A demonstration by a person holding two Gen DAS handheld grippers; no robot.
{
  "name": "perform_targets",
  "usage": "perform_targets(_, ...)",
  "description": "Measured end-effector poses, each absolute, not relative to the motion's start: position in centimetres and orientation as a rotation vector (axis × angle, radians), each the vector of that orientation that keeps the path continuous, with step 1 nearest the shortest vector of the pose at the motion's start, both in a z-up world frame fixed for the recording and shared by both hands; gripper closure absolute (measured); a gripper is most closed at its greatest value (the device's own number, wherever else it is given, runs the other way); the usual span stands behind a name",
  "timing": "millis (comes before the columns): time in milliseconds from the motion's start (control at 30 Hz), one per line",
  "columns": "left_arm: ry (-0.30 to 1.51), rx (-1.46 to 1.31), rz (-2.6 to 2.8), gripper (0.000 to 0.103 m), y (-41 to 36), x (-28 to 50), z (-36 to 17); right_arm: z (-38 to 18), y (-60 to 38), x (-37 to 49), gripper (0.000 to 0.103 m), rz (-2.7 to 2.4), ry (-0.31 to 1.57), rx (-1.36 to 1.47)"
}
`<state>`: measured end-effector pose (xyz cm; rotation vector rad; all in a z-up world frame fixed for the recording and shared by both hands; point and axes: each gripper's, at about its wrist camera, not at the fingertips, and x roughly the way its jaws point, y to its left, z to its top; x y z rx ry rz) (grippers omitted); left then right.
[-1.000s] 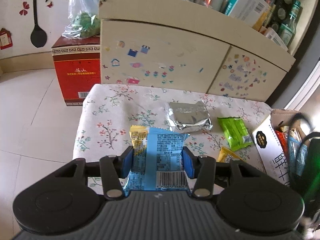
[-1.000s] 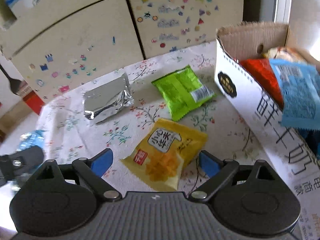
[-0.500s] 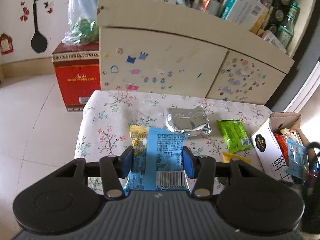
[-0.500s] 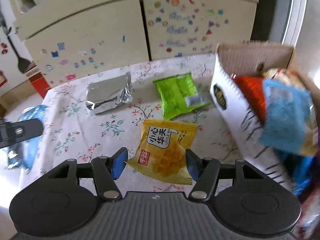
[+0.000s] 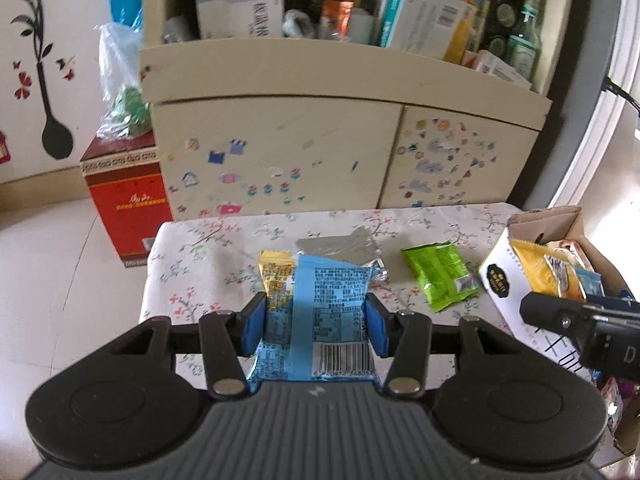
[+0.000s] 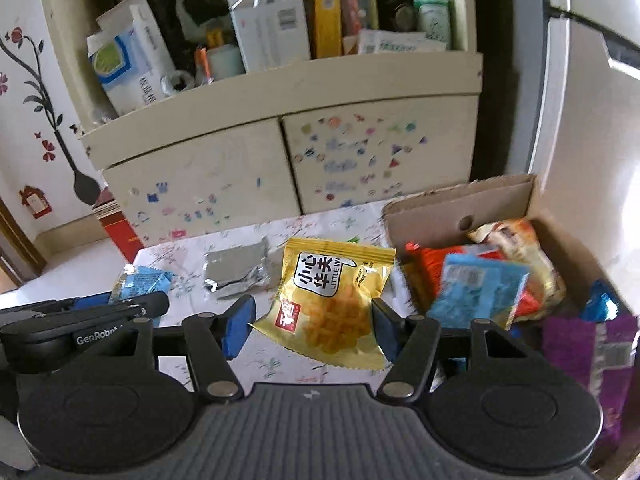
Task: Organize snacks
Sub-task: 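Carry the blue bag with the left tool over the box while the right tool carries the yellow bag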
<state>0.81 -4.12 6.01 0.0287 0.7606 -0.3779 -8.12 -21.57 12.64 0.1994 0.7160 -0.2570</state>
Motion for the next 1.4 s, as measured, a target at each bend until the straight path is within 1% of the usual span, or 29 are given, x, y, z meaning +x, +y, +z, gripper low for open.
perform_targets(433,0.708,0.028,-0.435,0.054,-7.4,0.4,7.5,15.3,-24.1,-10.0,0.034,-0.279,0.617,0.214)
perform_targets(700,0.680,-0.005,-0.493,0.054,-9.2,0.1,8.7,17.2,-28.0,-12.2,0.034,-0.329,0.549,0.288)
perform_targets(933,0.661,-0.001,-0.607,0.054,-12.6,-1.2,9.3,18.5,-32.2,-14.2,0.034,-0.405,0.486,0.372)
perform_targets(1133,0.648,0.017,-0.735,0.054,-15.9,-3.1,9.4,18.7,-34.7,-15.5,0.034,-0.464,0.464,0.443)
perform_targets(1400,0.659,0.040,-0.894,0.054,-19.9,-5.7,8.7,18.2,-36.0,-15.8,0.034,-0.495,0.494,0.510)
